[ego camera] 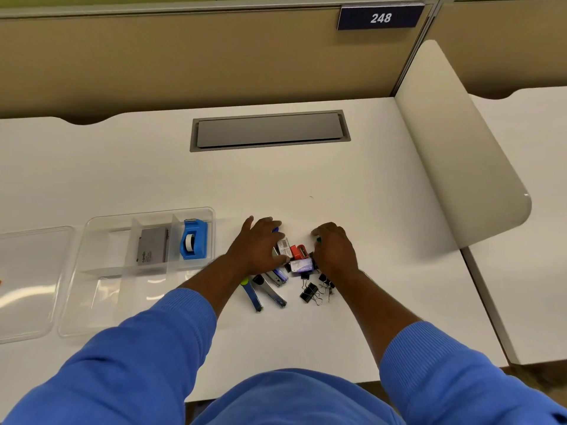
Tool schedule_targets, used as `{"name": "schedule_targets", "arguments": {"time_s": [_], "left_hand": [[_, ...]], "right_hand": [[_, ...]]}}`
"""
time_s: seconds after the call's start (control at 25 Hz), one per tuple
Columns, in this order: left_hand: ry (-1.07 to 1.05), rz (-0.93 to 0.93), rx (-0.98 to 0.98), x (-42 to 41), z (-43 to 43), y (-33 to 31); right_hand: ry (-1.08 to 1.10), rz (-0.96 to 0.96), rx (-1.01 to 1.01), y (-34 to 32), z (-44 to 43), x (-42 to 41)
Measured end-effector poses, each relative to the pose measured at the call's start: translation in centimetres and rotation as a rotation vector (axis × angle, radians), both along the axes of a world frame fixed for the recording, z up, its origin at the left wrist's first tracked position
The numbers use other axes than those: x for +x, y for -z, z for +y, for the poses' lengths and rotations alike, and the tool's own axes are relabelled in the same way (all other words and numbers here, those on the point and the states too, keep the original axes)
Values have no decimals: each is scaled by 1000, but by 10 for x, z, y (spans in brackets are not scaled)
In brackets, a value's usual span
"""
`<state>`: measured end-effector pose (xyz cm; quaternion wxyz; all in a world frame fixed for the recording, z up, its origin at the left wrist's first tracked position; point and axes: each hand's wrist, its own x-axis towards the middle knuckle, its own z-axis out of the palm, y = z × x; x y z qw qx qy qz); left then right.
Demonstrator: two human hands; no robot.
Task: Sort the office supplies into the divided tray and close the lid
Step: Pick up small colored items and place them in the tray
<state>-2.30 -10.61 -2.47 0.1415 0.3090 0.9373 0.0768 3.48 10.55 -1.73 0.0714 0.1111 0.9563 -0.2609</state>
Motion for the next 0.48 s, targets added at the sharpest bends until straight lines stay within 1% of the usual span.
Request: {"name": "schedule_targets", "arguments": {"time_s": [0.16,0.28,0.48], "left_hand": [[-7,31,32,2,5,-5],[31,38,44,3,15,-10],[67,43,-91,3,35,-15]], "right_hand": [[12,15,-46,-3,2,3],[4,14,-48,-4,3,4],[10,13,-65,-5,5,5]]}}
